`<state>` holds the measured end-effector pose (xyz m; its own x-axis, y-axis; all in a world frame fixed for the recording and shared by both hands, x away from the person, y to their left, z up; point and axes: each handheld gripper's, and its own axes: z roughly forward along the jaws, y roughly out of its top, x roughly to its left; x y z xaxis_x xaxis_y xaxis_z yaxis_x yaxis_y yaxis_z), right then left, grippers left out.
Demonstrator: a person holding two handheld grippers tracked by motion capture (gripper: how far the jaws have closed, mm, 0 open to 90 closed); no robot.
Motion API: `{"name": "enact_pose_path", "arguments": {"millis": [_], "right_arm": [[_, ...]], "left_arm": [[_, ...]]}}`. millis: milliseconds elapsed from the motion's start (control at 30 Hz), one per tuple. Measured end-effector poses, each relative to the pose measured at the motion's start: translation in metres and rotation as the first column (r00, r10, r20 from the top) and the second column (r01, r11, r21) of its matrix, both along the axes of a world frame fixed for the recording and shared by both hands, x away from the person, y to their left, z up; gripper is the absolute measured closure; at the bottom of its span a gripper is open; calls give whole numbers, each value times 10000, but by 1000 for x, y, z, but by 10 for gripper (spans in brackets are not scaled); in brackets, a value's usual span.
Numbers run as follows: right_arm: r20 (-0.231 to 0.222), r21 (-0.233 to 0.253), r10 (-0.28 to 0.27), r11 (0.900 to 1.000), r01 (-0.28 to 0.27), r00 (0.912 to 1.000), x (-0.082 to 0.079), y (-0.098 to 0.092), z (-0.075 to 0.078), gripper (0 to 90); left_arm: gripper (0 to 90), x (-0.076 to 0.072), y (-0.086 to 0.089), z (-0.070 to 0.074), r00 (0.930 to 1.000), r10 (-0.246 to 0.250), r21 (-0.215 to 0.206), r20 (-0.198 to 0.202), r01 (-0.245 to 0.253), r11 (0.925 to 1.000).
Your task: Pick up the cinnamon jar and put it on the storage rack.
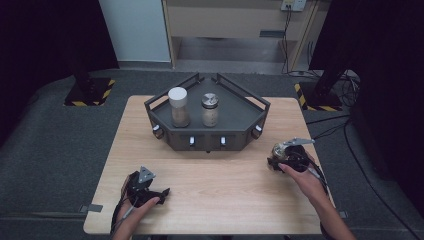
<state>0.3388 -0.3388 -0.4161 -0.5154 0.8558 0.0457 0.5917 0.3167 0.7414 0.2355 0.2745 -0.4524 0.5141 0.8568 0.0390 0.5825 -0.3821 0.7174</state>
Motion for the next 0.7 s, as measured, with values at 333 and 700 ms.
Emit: {"name": "enact_pose_path", "arguments": {"millis": [333, 700], "right_arm": [[-10, -98, -44, 9999, 44, 10000, 2, 2, 0, 298], [99, -257, -39, 9997, 42, 9999, -1, 5, 2, 311]], "left_arm": [[0, 0, 0, 0, 10000, -2, 3, 0, 2, 10000], [0, 0, 0, 0, 10000, -1, 1, -1, 1, 10000]]}}
